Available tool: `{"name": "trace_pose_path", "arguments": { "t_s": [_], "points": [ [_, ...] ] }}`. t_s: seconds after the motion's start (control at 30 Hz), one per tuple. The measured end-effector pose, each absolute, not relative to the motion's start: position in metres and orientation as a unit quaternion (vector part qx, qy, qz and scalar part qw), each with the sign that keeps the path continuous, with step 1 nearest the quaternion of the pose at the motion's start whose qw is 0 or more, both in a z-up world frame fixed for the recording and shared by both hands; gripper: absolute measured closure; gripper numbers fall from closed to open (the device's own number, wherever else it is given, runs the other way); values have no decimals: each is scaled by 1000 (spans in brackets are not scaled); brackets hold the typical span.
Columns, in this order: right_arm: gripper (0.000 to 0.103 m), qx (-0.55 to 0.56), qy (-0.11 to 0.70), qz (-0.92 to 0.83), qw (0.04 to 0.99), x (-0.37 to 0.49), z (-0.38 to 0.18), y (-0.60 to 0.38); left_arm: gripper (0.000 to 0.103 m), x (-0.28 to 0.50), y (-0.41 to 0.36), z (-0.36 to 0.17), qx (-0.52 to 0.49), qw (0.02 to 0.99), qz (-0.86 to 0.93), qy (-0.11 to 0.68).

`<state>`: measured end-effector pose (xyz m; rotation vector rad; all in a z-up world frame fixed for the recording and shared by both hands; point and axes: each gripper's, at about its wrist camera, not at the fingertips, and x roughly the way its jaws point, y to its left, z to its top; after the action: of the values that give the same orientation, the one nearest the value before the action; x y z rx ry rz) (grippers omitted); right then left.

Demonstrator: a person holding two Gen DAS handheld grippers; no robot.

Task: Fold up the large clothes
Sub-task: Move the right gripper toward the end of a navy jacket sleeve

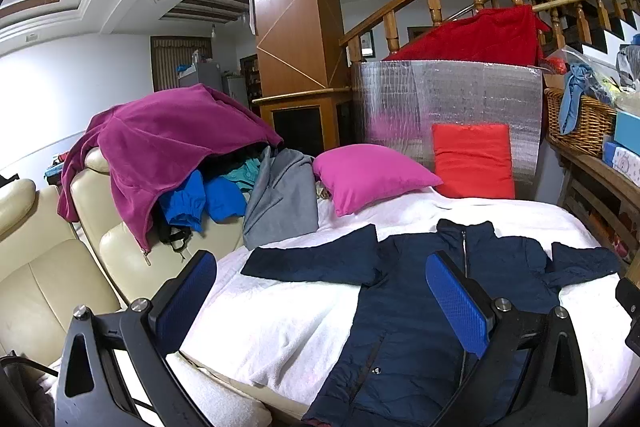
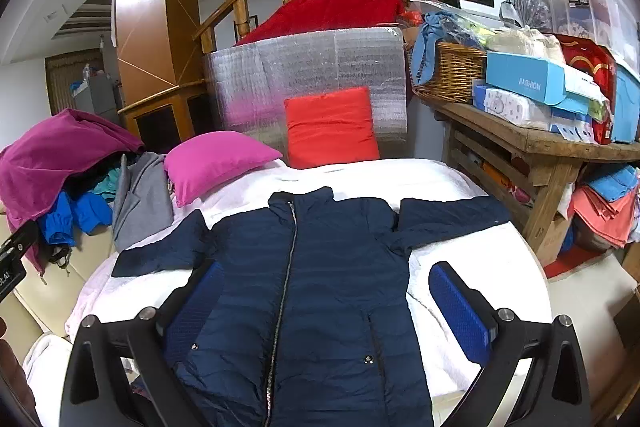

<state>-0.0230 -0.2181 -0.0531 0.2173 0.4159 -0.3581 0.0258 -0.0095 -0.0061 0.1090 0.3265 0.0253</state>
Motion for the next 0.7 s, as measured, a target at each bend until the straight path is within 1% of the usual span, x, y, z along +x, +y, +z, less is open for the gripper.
{"name": "trace_pose_path", "arguments": {
  "t_s": [0.47, 0.57, 0.7],
  "points": [
    [0, 126, 217, -187, 950, 5, -64, -234, 0, 57, -21, -17, 38, 978, 11, 205],
    [0, 135, 218, -190, 948, 14, -68, -242, 0, 68, -28, -21, 38, 978, 6, 205],
    [0, 145, 217, -197, 945, 28, -75, -256, 0, 88, -46, -31, 46, 972, -9, 230]
  ]
}}
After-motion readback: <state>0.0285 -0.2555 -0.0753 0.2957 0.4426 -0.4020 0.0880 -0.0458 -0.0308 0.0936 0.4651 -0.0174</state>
